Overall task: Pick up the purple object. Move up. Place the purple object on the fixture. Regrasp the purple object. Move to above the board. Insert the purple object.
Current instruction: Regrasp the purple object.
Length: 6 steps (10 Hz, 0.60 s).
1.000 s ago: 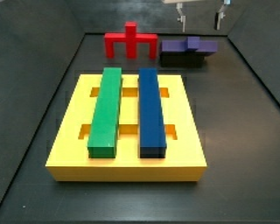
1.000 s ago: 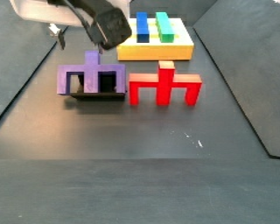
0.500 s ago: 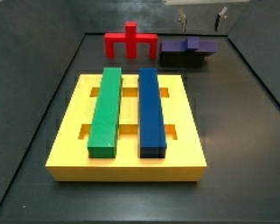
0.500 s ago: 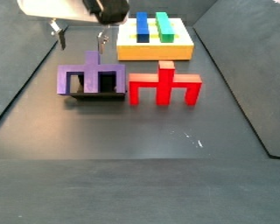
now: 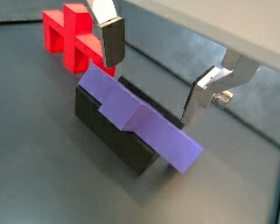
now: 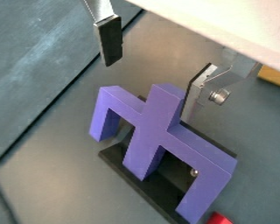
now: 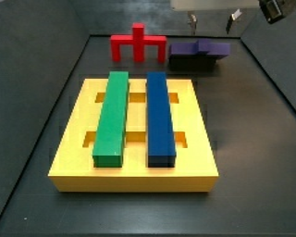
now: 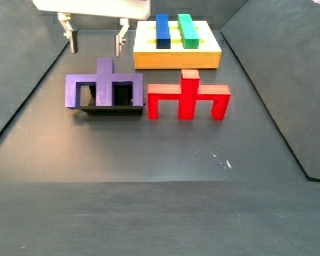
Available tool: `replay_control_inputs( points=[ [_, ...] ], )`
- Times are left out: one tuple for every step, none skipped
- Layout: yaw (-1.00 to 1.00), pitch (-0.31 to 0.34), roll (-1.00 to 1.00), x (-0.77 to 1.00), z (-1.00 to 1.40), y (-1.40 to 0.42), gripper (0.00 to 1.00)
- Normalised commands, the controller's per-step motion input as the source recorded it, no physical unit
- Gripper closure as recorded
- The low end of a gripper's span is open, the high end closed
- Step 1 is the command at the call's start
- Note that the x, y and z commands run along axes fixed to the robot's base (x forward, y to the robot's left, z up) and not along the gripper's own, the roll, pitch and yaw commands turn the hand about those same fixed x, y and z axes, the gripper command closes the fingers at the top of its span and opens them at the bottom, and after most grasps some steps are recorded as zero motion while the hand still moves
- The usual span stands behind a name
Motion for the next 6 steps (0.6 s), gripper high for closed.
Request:
replay_control_inputs(
  points=[
    [0.16,0.000,1.00,-0.02,0.02,-0.17,0.00],
    [0.19,0.000,1.00,0.00,0.02,-0.15,0.00],
    [0.23,0.000,1.00,0.00,0.01,-0.12,0.00],
    [0.35,0.051,1.00,0.15,-0.04,-0.01,0.00],
    [0.35,0.069,1.00,0.15,-0.13,0.00,0.00],
    [0.39,0.066,1.00,0.19,-0.17,0.00,0.00]
  ],
)
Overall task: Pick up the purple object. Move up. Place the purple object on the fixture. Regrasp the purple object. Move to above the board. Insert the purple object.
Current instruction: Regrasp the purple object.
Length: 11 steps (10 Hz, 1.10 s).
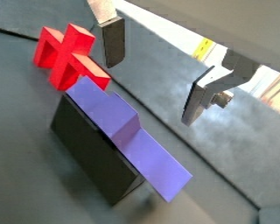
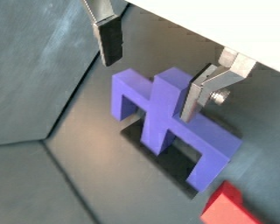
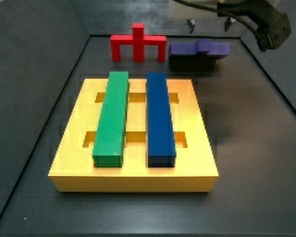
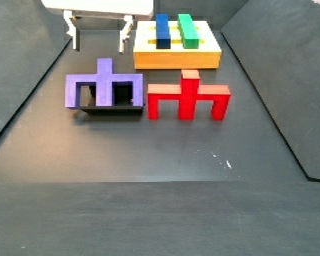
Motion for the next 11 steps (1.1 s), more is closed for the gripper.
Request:
replay_control_inputs(
  points=[
    [0.42,0.051,1.00,0.10,-0.20,0.00,0.00],
    [0.37,0.029,0.97,0.00,-0.25,-0.07,0.00],
    [0.26,0.000,0.82,-0.07,-0.33,-0.07,0.00],
    [0.19,-0.054,0.33,-0.03,-0.24,-0.06,0.00],
    [0.11,-0.034,0.28,0.00,-0.19,-0.10,0.00],
    [0.00,0.000,0.39,0.04,-0.13,-0.08,0.00],
    [0.00,0.000,0.03,0.00,0.00,0.00,0.00],
    [-0.02,0.011,0.00,0.13,-0.11,0.00,0.00],
    [-0.02,-0.054,0.01,0.00,-0.31,-0.01,0.00],
    [-0.01,-0.103,0.00,0.00,-0.24,0.00,0.00],
    [0.00,-0.163,-0.01,0.00,-0.26,0.00,0.00]
  ],
)
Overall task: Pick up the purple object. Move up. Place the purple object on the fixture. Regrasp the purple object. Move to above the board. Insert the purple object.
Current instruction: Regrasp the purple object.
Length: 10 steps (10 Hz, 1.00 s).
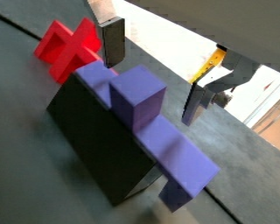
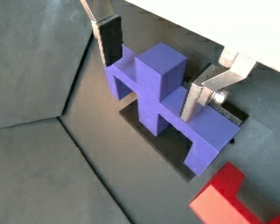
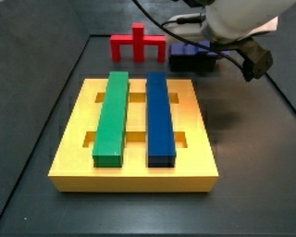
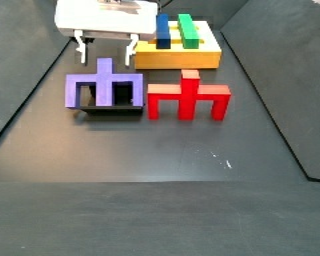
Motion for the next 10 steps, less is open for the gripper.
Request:
replay_control_inputs(
  points=[
    [-0.01,-0.077,0.00,0.00,-0.21,0.00,0.00],
    [-0.05,0.023,0.19,0.13,-0.09,-0.03,0.00],
    [-0.16,0.169,0.33,0.19,-0.04,-0.04,0.00],
    [-0.19,0.183,0.33,0.18,-0.05,-0.03,0.00],
    [-0.11,0.006,0.15,0.03,-0.19,0.00,0.00],
    [-0.04,0.000,0.03,0.00,-0.19,0.00,0.00],
    [-0.01,0.000,0.01,0.00,-0.07,0.00,0.00],
    [-0.05,0.000,0.15,0.00,-0.13,0.00,0.00],
    [-0.03,0.000,0.09,0.00,-0.18,0.00,0.00],
    [-0.06,0.003,0.13,0.00,-0.10,0.00,0.00]
  ],
)
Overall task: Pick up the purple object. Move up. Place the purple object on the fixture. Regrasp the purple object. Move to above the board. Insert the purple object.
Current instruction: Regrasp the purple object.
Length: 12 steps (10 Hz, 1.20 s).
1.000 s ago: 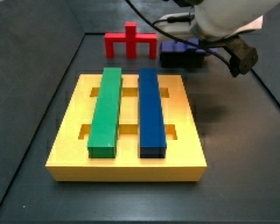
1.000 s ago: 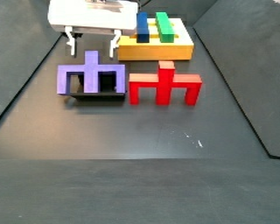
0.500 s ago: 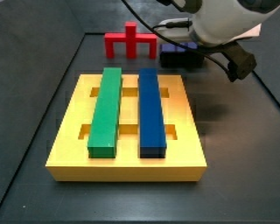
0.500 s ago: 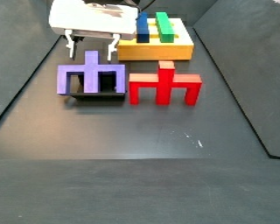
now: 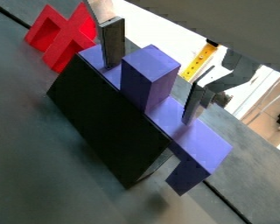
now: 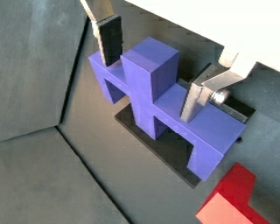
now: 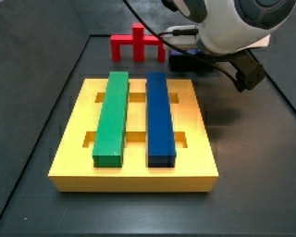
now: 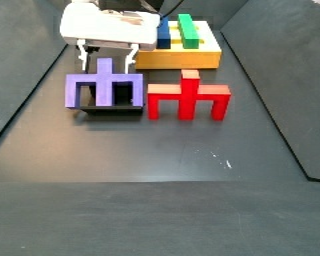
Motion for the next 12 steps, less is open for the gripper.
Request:
replay_control_inputs(
  points=[
    [-0.13,0.094,0.23,0.03,-0.06,0.00,0.00],
    [-0.09,0.131,0.20,0.06,0.00,0.00,0.00],
    [-0.07,0.183,0.19,0.11,0.00,0.00,0.00],
    [-0.07,0.203,0.20,0.11,0.00,0.00,0.00],
    [-0.04,0.169,0.17,0.07,0.00,0.00,0.00],
    [0.00,0.000,0.00,0.00,0.00,0.00,0.00],
    [0.00,0.000,0.00,0.00,0.00,0.00,1.00],
    [0.00,0.000,0.00,0.00,0.00,0.00,1.00],
    [0.00,0.000,0.00,0.00,0.00,0.00,1.00],
    [0.00,0.000,0.00,0.00,0.00,0.00,1.00],
    [0.00,0.000,0.00,0.00,0.00,0.00,1.00],
    [0.00,0.000,0.00,0.00,0.00,0.00,1.00]
  ],
)
